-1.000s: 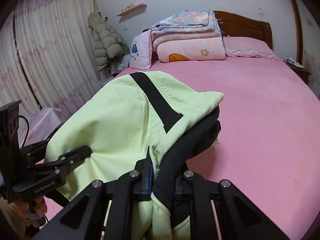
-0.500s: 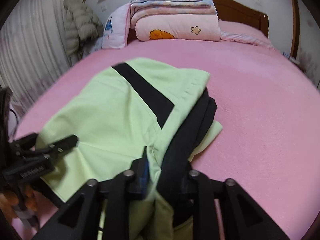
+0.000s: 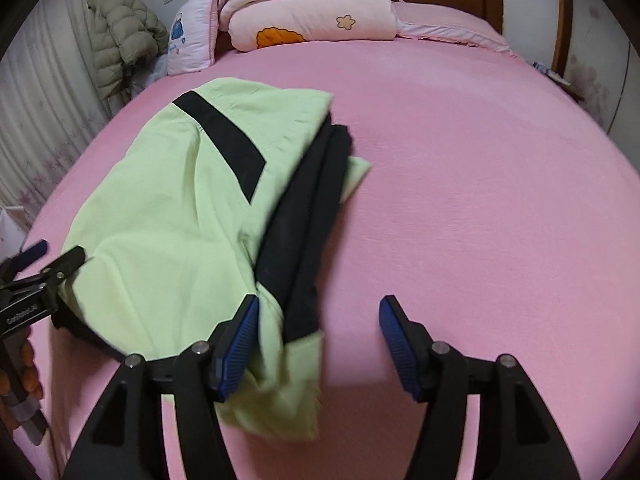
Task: Fold large clothes
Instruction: 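Open the right gripper and pull both grippers back from the bundle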
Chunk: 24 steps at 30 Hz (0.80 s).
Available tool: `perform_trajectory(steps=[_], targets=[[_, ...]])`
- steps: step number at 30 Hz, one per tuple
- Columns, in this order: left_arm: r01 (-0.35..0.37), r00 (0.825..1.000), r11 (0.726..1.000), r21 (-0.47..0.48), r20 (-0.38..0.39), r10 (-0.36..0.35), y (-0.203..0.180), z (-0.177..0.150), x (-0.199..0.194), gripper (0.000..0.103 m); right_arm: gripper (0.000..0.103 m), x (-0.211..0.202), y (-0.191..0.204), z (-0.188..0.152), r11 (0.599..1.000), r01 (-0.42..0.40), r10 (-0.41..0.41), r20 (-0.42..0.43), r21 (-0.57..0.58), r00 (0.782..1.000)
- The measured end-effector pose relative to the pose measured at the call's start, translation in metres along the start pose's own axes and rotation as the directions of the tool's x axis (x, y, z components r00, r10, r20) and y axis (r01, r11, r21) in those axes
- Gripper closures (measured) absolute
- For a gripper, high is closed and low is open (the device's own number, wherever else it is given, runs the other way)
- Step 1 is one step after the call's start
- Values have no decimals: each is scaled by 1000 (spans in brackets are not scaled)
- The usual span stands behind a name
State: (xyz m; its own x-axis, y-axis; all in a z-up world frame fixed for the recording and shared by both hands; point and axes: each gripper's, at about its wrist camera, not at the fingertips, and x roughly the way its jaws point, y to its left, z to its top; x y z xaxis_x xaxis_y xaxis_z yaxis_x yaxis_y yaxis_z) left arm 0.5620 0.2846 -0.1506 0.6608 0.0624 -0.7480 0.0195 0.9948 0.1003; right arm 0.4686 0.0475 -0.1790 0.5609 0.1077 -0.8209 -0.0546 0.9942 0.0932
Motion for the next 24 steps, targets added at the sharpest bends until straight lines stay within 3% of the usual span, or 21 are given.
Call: perform_trajectory(steps=[9, 11, 19, 24], targets=[[77, 997, 996, -50, 20, -76, -20, -1, -98, 0, 43, -77, -6, -1, 999, -43, 43, 9, 18, 999], [87, 996, 995, -46, 30, -86, -27, 2, -125, 0, 42, -115, -5, -4, 998, -62, 62, 22, 21, 998], [144, 988, 989, -18, 64, -143, -66, -18, -234, 0, 41, -206, -4, -29, 995, -103, 103, 56, -3, 993], [180, 981, 983, -21, 81, -178, -90, -36, -282, 0, 41, -241, -13, -46, 995, -98, 98, 68, -7, 993]])
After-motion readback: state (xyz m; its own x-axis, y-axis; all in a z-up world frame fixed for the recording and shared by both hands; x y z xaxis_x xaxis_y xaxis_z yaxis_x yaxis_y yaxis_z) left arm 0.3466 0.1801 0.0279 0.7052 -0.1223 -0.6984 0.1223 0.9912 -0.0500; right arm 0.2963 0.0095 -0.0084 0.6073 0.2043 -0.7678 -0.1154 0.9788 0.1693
